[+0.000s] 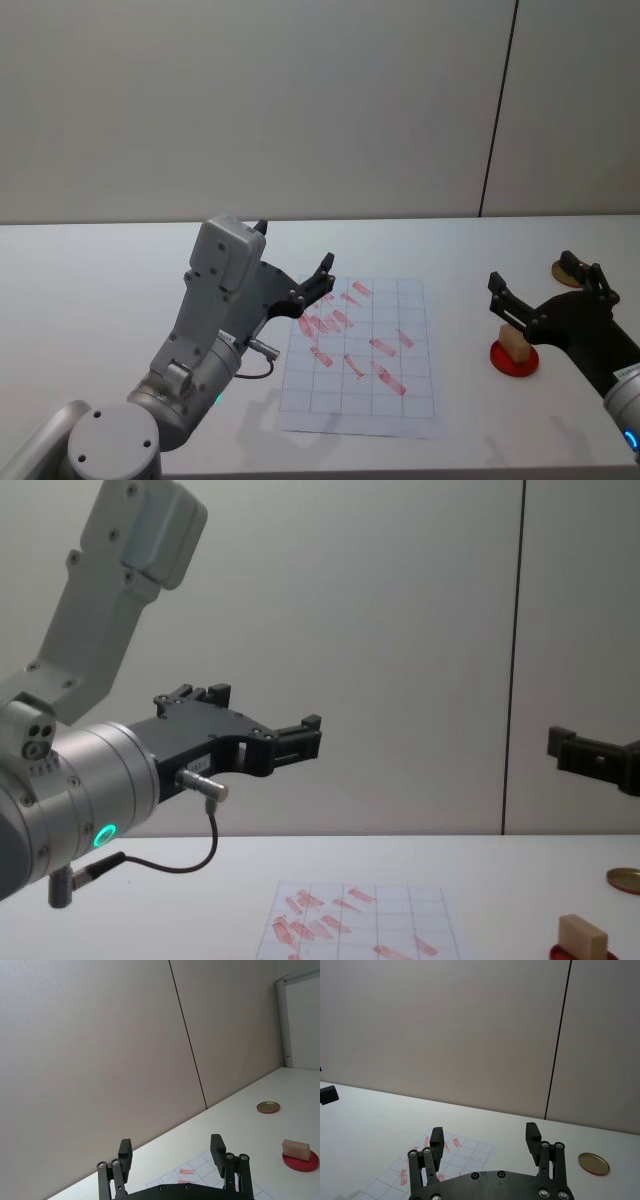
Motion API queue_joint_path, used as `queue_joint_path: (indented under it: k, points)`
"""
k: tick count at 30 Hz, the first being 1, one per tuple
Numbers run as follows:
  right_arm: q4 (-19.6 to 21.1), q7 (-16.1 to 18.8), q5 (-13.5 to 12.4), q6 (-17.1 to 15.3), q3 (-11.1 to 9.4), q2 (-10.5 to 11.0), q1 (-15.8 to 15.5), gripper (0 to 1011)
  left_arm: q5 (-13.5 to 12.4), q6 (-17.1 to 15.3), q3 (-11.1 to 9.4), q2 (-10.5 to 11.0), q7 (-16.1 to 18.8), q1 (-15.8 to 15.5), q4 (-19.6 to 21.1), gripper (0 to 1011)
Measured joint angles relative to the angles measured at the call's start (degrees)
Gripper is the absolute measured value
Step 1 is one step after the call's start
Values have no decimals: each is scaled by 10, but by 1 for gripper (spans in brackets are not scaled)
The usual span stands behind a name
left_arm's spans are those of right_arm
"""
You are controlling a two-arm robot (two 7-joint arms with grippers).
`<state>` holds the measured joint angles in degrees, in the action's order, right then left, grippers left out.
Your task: Use the one hand to pick up the stamp and affix it onto the A4 paper.
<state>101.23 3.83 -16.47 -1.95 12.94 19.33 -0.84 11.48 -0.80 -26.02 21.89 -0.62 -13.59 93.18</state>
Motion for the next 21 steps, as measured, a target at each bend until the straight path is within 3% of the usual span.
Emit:
queue_joint_path:
  k: [21]
  points:
    - [0, 0, 0, 0, 0, 0, 0, 1001, 0, 0, 0, 0, 0, 0, 0, 993]
